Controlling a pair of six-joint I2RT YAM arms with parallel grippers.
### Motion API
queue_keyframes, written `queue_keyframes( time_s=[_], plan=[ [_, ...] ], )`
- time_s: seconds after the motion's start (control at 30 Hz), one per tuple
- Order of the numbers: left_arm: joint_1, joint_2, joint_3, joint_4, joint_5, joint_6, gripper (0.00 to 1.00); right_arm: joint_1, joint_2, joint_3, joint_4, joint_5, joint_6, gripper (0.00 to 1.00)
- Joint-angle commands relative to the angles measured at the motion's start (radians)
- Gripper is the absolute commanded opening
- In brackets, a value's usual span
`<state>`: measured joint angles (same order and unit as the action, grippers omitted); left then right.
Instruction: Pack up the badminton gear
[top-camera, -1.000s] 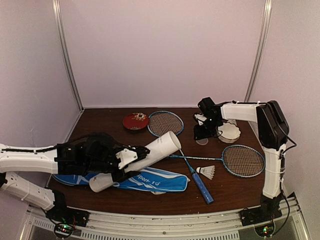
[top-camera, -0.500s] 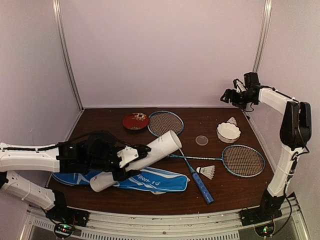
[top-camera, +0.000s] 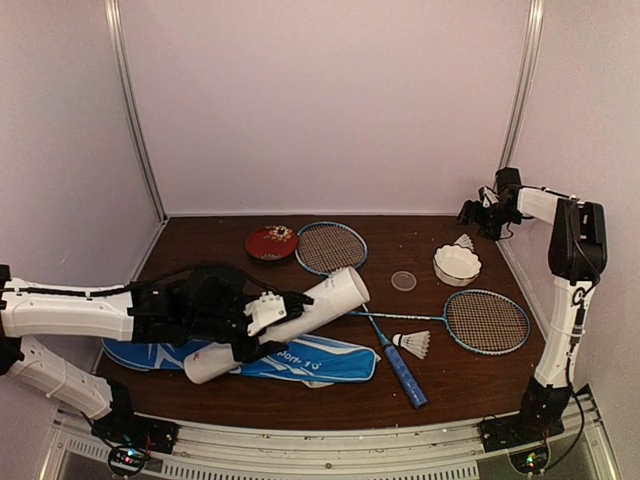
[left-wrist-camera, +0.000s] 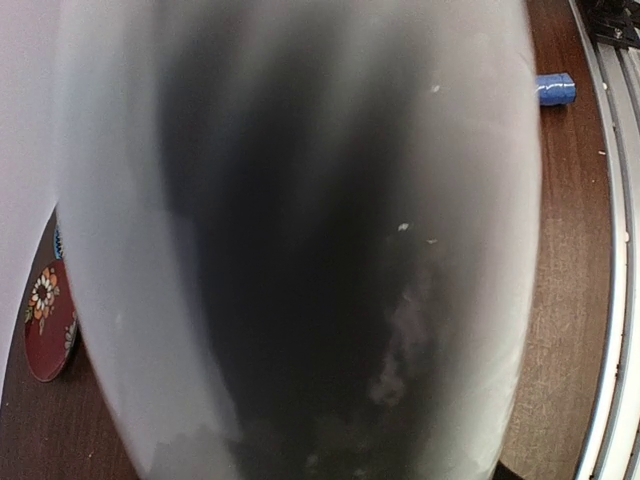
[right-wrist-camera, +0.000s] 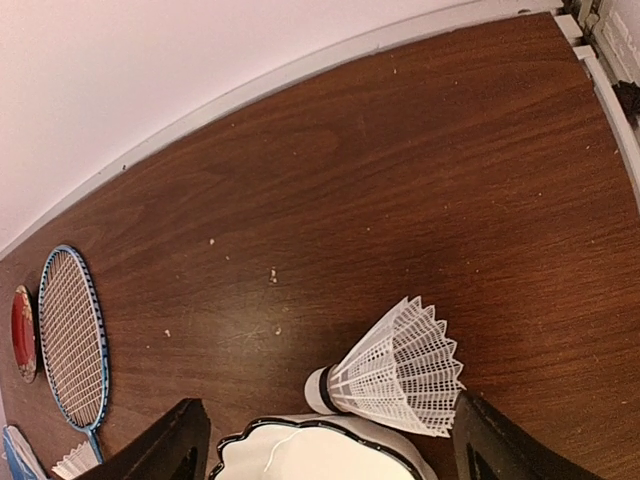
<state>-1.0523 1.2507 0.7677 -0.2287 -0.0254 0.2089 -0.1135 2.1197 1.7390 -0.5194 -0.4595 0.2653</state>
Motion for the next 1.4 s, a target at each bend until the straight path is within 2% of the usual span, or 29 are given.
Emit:
queue_keyframes(
  time_s=[0.0, 0.17, 0.3, 0.43, 0.57, 0.73, 0.97, 1.17, 1.37],
  plan=[
    [0.009, 0.006, 0.044, 0.077, 0.019, 0.018, 0.4, 0.001, 0.063, 0.081, -0.057, -0.002, -0.027, 0.85],
    [0.009, 0.008, 0.05, 0.069, 0.015, 0.024, 0.4, 0.0, 0.123, 0.144, -0.098, 0.0, -0.038, 0.75],
    [0.009, 0.022, 0.053, 0.07, 0.013, 0.025, 0.4, 0.0, 0.15, 0.163, -0.112, -0.01, -0.04, 0.54],
    [0.009, 0.027, 0.053, 0.072, 0.014, 0.024, 0.4, 0.0, 0.152, 0.149, -0.101, -0.026, -0.035, 0.4],
    [0.009, 0.018, 0.05, 0.072, 0.013, 0.021, 0.4, 0.0, 0.148, 0.152, -0.102, -0.027, -0.029, 0.19],
    [0.011, -0.008, 0.036, 0.077, 0.002, 0.012, 0.4, 0.0, 0.107, 0.136, -0.072, -0.042, -0.017, 0.0],
    [0.017, -0.059, 0.007, 0.088, -0.008, -0.016, 0.4, 0.014, -0.083, 0.004, 0.111, -0.097, 0.054, 0.0],
    [0.021, -0.109, -0.022, 0.086, -0.009, -0.027, 0.4, 0.073, -0.308, -0.097, 0.176, -0.114, 0.067, 0.0],
    [0.024, -0.158, -0.058, 0.143, -0.019, -0.042, 0.4, 0.198, -0.594, -0.257, 0.221, -0.182, 0.095, 0.0]
  ],
)
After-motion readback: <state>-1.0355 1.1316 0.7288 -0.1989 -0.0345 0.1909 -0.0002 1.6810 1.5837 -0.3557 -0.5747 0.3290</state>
